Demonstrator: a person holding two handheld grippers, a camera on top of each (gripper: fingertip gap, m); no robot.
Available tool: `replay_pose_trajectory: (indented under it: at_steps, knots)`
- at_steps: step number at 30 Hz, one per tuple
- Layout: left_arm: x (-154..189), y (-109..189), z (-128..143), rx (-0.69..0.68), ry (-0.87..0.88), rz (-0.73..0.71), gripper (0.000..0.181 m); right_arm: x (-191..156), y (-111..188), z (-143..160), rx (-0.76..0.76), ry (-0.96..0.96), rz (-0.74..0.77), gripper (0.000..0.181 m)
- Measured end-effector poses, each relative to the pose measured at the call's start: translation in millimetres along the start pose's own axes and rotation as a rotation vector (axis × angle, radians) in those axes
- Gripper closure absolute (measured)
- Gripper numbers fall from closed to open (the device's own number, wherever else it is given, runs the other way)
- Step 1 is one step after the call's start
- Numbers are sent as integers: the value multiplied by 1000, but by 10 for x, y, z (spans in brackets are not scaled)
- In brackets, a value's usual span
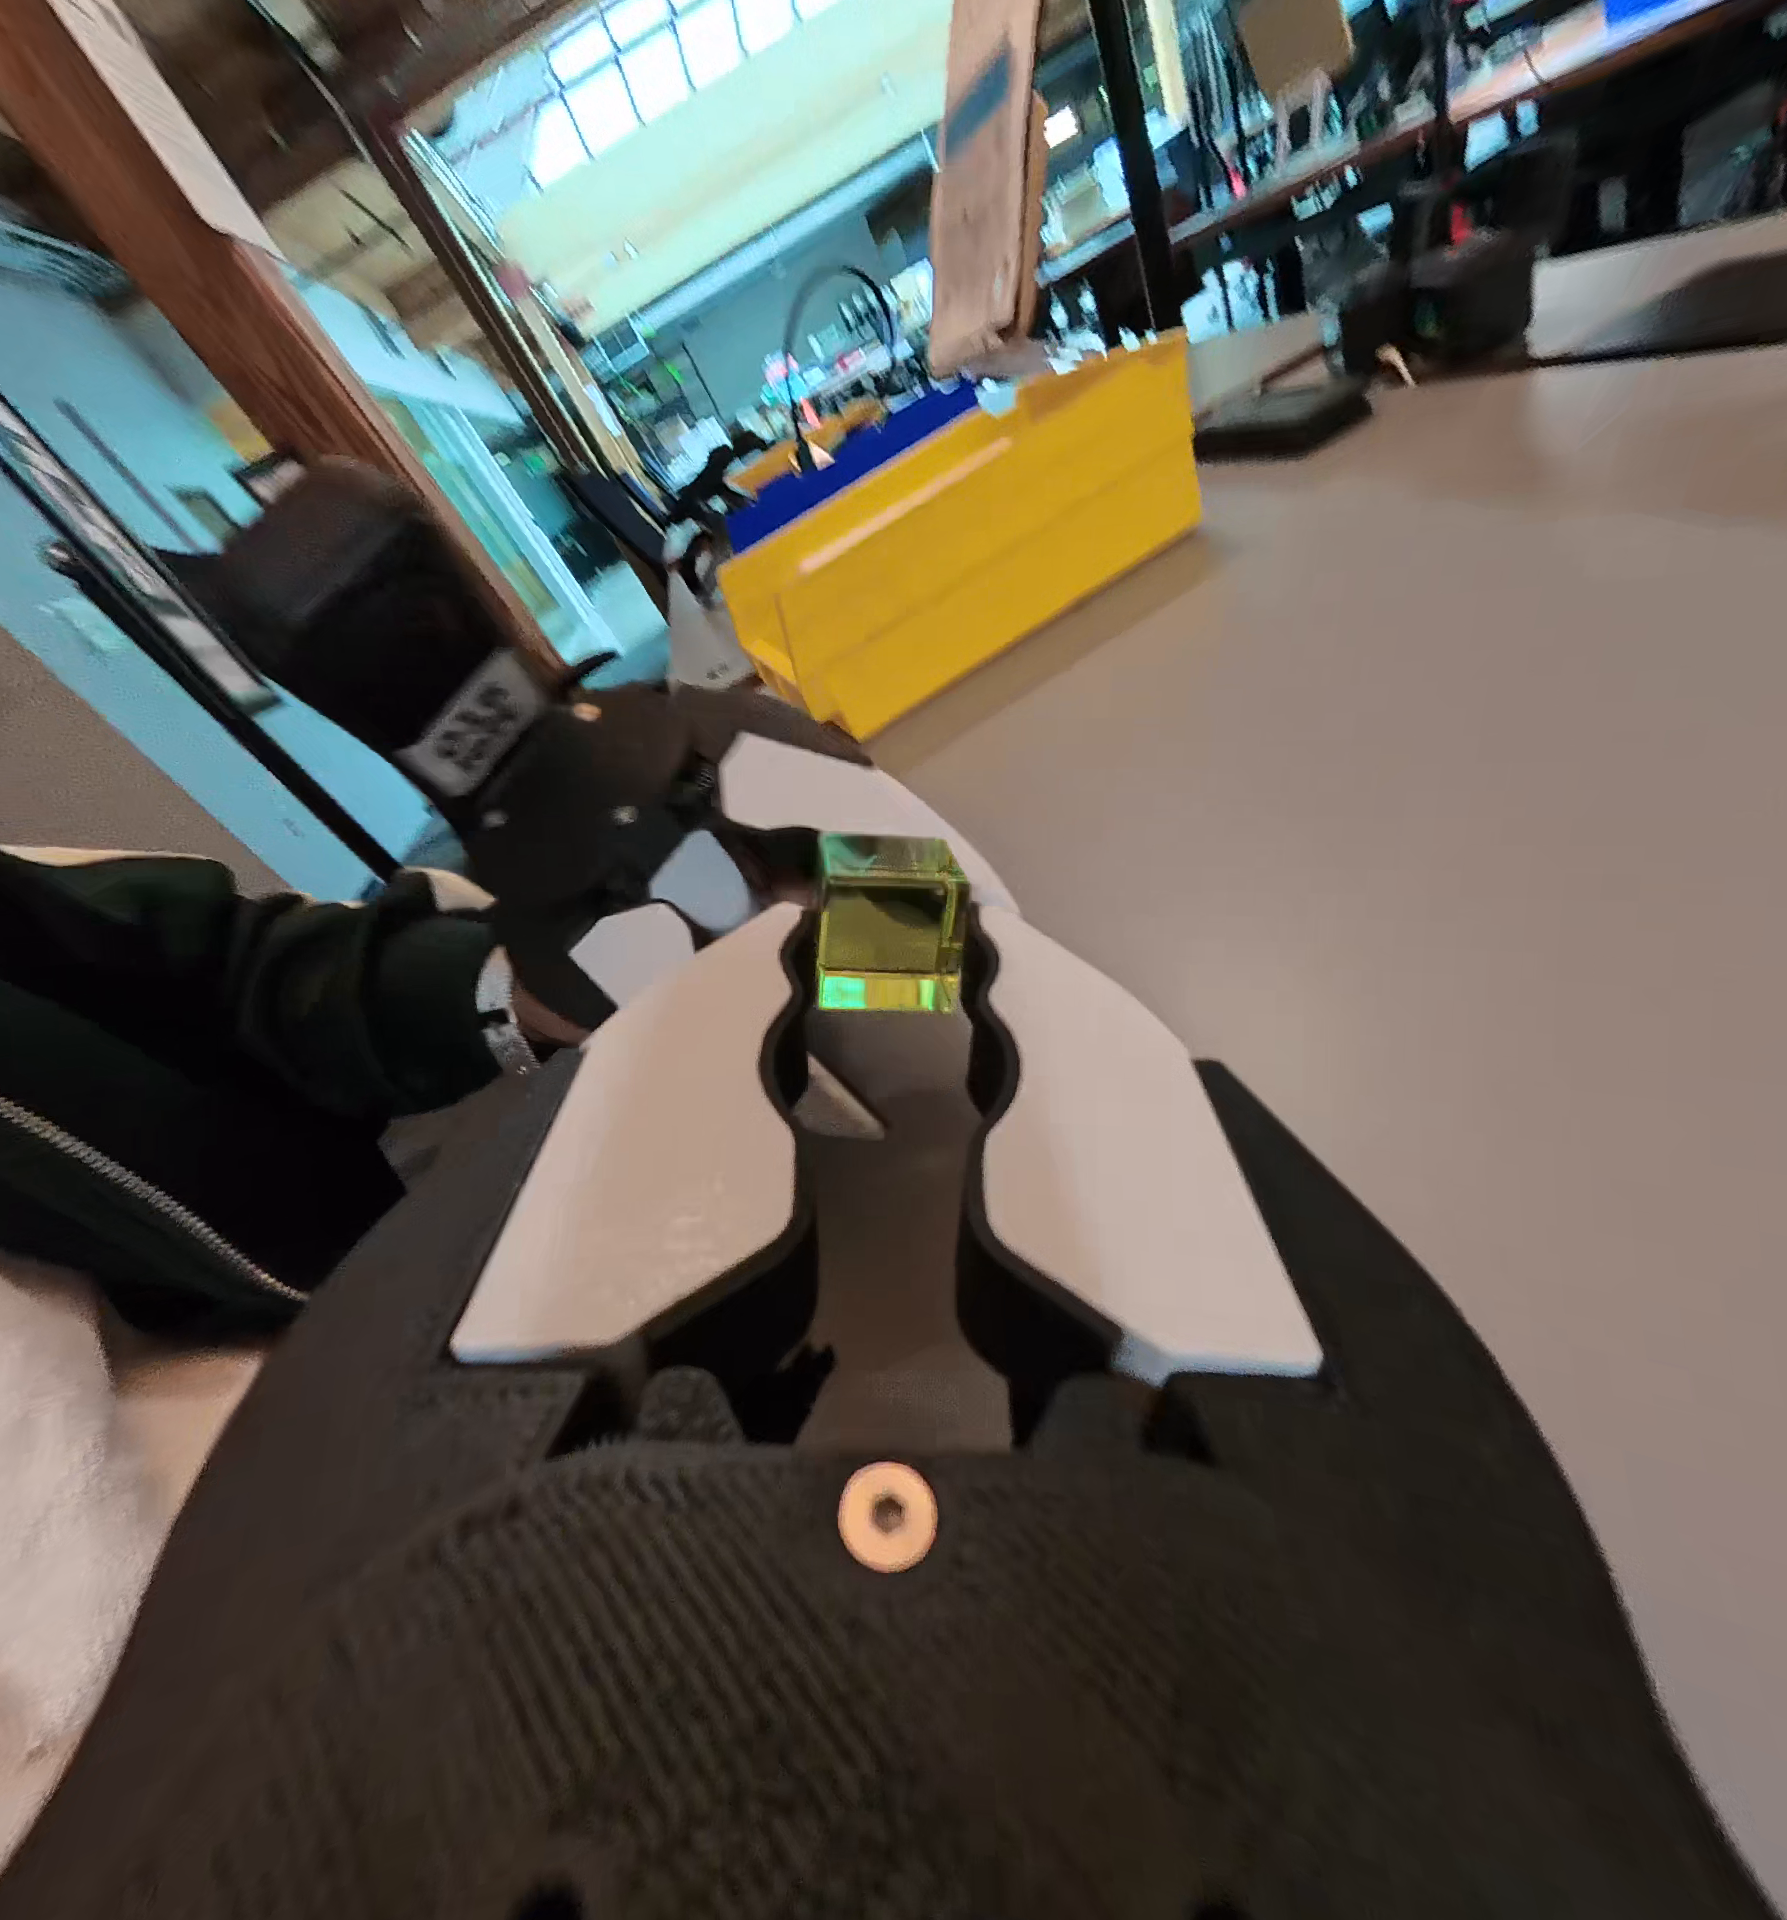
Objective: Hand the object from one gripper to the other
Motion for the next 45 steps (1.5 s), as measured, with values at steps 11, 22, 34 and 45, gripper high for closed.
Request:
replay_pose_trajectory:
  at_steps: [11, 22, 34, 45]
  knots:
    - [-119, 302, -334, 392, 629, 459, 137, -142, -59, -9, 25, 30, -119, 154]
    - [-19, 294, -372, 408, 690, 544, 154, -258, -173, 86, -43, 131, -125, 154]
    - [-29, 291, -362, 399, 681, 532, 155, -243, -149, 48, -7, 109, -121, 154]
    - [-138, 298, -326, 371, 836, 576, 154, -159, -82, -116, 94, 334, -10, 87]
Point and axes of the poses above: each gripper's, where its closed fingertips meet, y back along the fingers, z out of its underside, x = y × z across the jaws, the point moved 3 cm from there along y, back along the fingers, and after that the axes turned 8 degrees about -z, right-handed, at the moved point
